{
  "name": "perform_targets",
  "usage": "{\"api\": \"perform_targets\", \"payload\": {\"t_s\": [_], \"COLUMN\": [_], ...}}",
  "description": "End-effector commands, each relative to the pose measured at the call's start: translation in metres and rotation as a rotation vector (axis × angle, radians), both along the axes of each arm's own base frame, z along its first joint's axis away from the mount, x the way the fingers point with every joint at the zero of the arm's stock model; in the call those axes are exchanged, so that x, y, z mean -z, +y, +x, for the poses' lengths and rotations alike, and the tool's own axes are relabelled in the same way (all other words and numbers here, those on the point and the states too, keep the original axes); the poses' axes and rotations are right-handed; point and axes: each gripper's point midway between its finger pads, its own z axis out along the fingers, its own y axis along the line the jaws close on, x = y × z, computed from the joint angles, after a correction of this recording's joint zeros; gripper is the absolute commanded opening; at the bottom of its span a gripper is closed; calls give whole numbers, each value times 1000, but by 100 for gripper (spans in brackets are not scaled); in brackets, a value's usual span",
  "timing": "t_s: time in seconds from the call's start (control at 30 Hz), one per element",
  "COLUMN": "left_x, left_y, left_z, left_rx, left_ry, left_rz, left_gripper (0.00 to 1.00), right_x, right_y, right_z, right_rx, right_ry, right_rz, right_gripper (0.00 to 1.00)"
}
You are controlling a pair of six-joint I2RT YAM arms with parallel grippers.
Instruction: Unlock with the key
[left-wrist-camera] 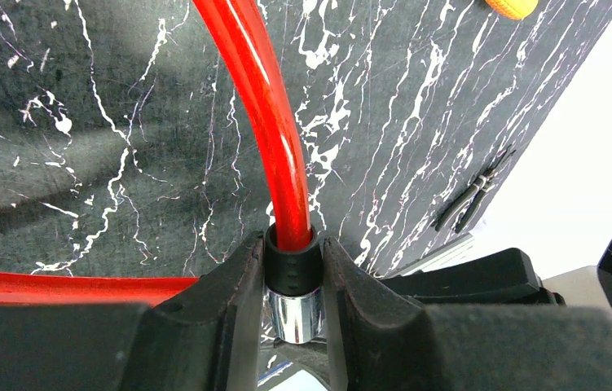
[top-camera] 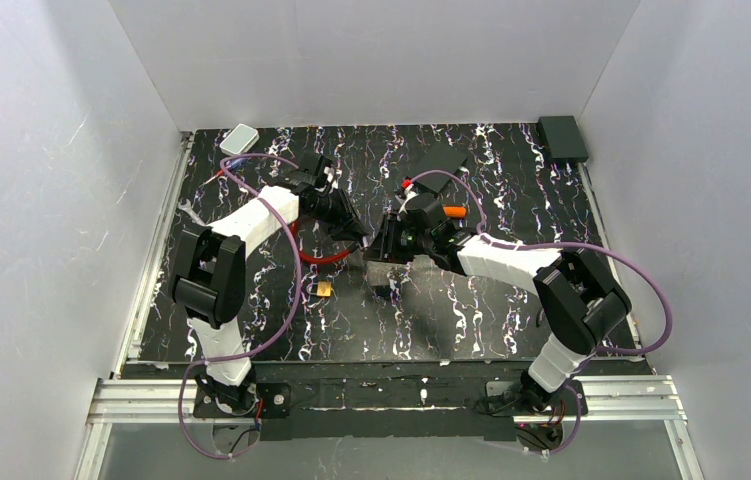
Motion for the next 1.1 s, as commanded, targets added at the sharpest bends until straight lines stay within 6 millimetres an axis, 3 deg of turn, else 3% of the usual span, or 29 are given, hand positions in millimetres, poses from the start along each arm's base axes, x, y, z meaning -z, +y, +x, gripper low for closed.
{"api": "perform_targets", "payload": {"t_s": [0.0, 0.37, 0.87, 1.07], "left_x": [-23, -26, -43, -53], "left_y": [5, 6, 3, 5], "left_z": [-2, -2, -4, -3], "left_rx": [-5, -5, 2, 2], "left_ry": [-37, -47, -74, -111], "left_rz": [-24, -27, -64, -61], "left_gripper": [0, 0, 0, 0], "right_x": [-15, -14, -39, -56], "right_y": [8, 15, 18, 11], "right_z": [4, 9, 31, 53], "right_rx": [-5, 2, 50, 107], "right_ry": [-38, -36, -40, -20], "right_rz": [37, 56, 175, 295], "right_gripper": [37, 2, 1, 1]}}
